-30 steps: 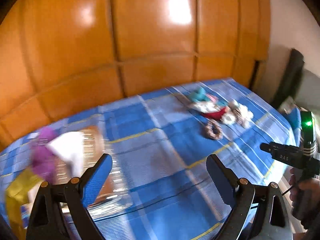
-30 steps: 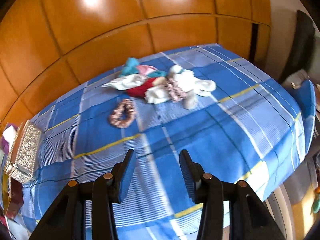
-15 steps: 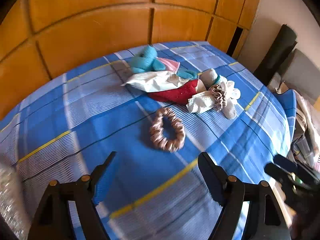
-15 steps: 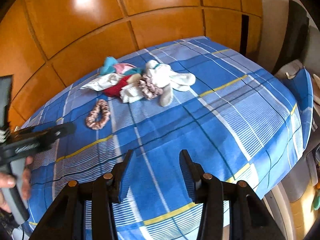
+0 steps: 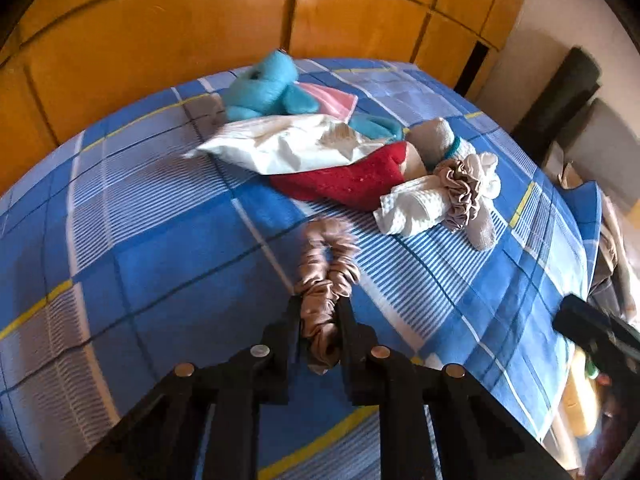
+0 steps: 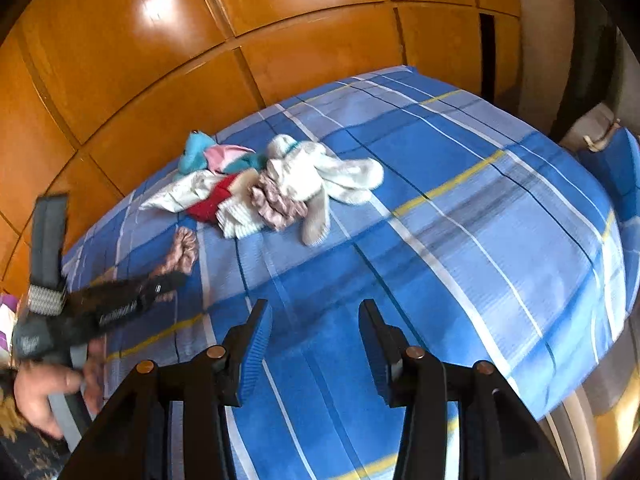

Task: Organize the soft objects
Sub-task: 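Grasp the white sock and a brown scrunchie with the right tool, then carry the brown scrunchie with the left tool and drop it into the tray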

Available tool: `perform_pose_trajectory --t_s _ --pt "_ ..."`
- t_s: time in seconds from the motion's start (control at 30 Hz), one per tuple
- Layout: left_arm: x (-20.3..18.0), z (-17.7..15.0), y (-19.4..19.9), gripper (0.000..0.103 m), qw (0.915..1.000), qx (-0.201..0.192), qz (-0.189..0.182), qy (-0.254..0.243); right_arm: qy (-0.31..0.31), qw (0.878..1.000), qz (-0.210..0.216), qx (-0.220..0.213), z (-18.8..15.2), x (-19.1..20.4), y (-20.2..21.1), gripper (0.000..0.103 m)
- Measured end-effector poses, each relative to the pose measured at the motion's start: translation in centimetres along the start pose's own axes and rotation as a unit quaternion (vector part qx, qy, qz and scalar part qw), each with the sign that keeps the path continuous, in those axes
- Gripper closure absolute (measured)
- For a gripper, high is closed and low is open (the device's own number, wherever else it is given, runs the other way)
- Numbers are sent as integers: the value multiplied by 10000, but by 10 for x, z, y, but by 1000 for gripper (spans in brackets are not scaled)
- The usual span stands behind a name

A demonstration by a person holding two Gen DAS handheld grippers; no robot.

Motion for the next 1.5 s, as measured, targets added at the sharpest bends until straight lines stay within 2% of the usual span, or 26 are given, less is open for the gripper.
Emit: perform_pose_trajectory --t_s 0.17,0.33,0.53,0.67,0.7,0.77,0.83,0.9,1.0,1.1,1.2,1.27,1.33,1.5 --pt "8 -14 31 88 9998 -211 -37 -31 -160 9993 325 -48 22 14 -22 58" --pt "21 -32 64 88 9992 -386 144 4 -512 9972 550 -48 41 29 -46 58" --pt "38 -59 91 88 9986 -395 248 268 -1615 9866 202 61 58 17 -86 46" --pt "43 -65 102 88 9981 -456 261 315 -1822 9830 -105 171 62 10 -108 46" --pt "44 -66 105 88 9981 -467 257 321 -1777 9836 -171 243 61 11 -114 44" --pt "45 -68 111 88 9979 -482 239 353 -1601 9865 -28 356 61 19 -122 46" --pt "46 -70 115 88 9979 -499 215 342 -1237 9913 83 446 60 28 -124 70" --pt "46 -74 119 88 9980 -499 216 333 -967 9936 266 519 58 37 -118 70" --pt "46 -77 121 88 9978 -495 184 390 -459 9939 762 648 51 58 -99 72" --pt "47 -82 125 88 9977 -466 164 460 60 9855 1380 985 37 83 -79 72" --pt "47 -84 130 88 9975 -477 206 480 509 9733 1735 1411 14 102 -66 72" --pt "47 -85 134 88 9972 -498 227 511 762 9700 1629 1634 -3 110 -67 68" --pt "47 -83 139 88 9969 -542 266 504 874 9715 1419 1688 -16 112 -71 59" --pt "50 -73 148 88 9962 -675 359 425 720 9783 1158 1562 -30 112 -71 55"
Point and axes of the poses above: each gripper's, at about its wrist camera, not at the fingertips, and y roughly against the way its jaws point, x to its left, z to its top, the point moved 8 cm from there along -y, roughly the way its jaws point, and after that the axes turned 15 degrees about -x, right-handed, at the moved point
